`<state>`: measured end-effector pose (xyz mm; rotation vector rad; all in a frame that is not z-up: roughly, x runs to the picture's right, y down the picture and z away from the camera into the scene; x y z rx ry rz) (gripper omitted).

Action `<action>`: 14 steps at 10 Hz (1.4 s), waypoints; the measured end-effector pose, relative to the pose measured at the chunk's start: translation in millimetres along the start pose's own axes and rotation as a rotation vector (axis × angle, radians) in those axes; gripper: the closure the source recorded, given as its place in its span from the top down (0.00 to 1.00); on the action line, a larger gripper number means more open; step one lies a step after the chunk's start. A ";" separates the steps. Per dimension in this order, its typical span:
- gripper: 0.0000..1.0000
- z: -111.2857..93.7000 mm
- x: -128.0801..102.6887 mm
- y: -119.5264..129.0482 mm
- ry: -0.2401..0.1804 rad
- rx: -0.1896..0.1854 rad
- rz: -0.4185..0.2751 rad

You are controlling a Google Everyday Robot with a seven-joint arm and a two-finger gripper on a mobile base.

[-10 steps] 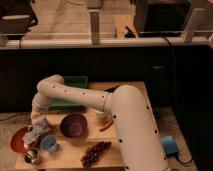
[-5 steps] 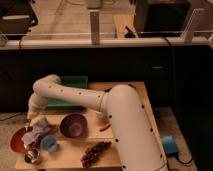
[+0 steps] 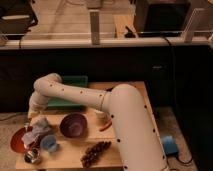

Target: Place fork in metal cup

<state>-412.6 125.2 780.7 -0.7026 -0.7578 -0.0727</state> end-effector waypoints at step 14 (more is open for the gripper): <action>0.63 28.7 -3.9 -6.2 -0.025 -0.057 -0.024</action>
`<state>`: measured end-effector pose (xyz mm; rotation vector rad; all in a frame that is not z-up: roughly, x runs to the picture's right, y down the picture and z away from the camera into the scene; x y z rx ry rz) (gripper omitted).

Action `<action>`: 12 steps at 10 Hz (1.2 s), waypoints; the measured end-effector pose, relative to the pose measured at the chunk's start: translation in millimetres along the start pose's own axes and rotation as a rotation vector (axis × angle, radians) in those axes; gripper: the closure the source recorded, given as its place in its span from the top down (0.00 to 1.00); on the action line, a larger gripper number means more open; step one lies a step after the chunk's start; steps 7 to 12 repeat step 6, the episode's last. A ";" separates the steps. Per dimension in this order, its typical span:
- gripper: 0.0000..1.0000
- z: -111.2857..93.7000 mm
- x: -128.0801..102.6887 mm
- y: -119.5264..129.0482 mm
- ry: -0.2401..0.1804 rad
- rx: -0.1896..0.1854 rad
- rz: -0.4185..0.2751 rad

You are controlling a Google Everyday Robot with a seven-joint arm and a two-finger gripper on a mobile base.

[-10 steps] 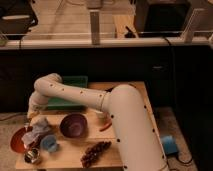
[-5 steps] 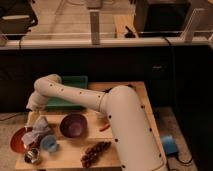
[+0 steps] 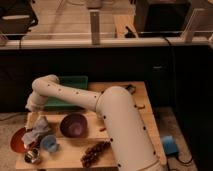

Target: Place fork in metal cup

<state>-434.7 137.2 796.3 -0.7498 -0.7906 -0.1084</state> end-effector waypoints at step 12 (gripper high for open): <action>0.12 3.7 7.7 0.7 0.018 -0.002 0.047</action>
